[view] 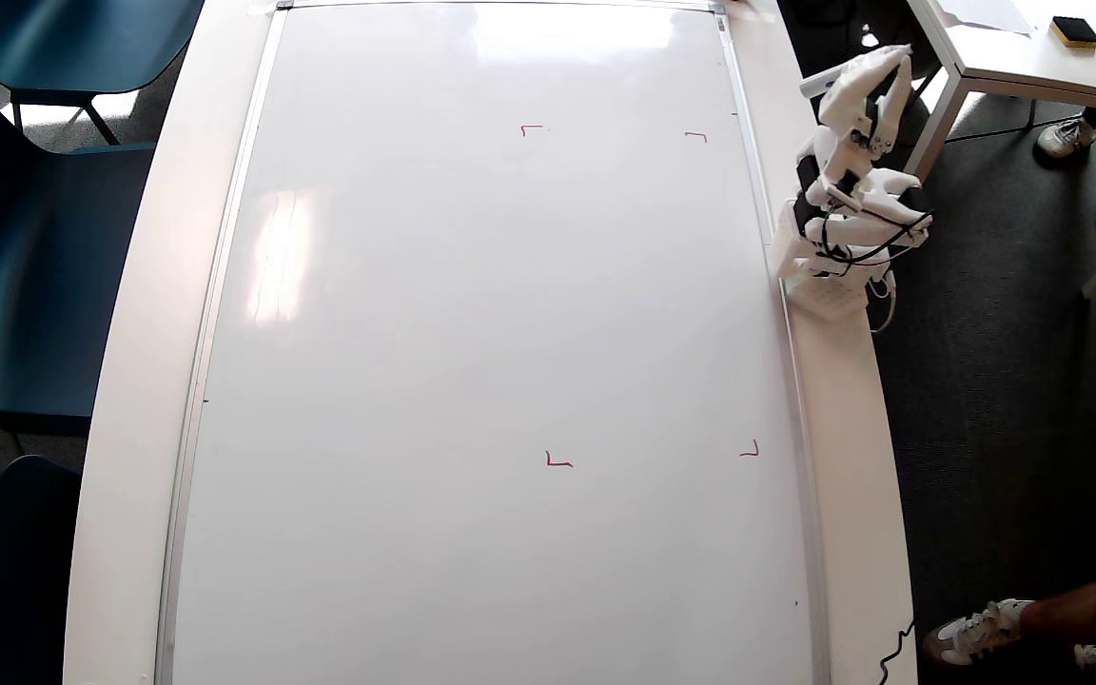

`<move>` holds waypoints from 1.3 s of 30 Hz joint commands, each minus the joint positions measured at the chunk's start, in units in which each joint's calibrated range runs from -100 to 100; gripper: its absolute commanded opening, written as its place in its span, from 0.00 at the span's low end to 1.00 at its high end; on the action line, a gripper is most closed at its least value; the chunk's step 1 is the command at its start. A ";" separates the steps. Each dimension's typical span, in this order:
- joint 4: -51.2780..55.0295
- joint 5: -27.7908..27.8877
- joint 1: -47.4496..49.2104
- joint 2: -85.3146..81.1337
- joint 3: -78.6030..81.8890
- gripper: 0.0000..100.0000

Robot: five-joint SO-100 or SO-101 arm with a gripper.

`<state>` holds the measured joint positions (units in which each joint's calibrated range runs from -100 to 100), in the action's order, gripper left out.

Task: Draw on a whiteboard a robot head using a pen attached to the gripper

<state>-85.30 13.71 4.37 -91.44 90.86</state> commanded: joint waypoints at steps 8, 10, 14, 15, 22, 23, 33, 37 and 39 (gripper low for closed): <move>36.65 0.12 -0.14 30.35 -35.98 0.01; 45.86 0.12 -0.06 34.46 -41.79 0.01; 79.48 0.01 -0.06 43.77 -58.23 0.01; 93.91 0.01 0.01 47.13 -64.04 0.01; 147.86 0.01 4.28 56.10 -78.56 0.01; 153.16 0.01 5.31 56.69 -79.56 0.01; 175.49 -28.08 4.36 71.36 -91.54 0.01; 175.75 -28.35 3.40 80.25 -94.72 0.01; 175.31 -28.30 2.00 86.29 -96.81 0.01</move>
<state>90.12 -14.24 8.37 -10.89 -1.78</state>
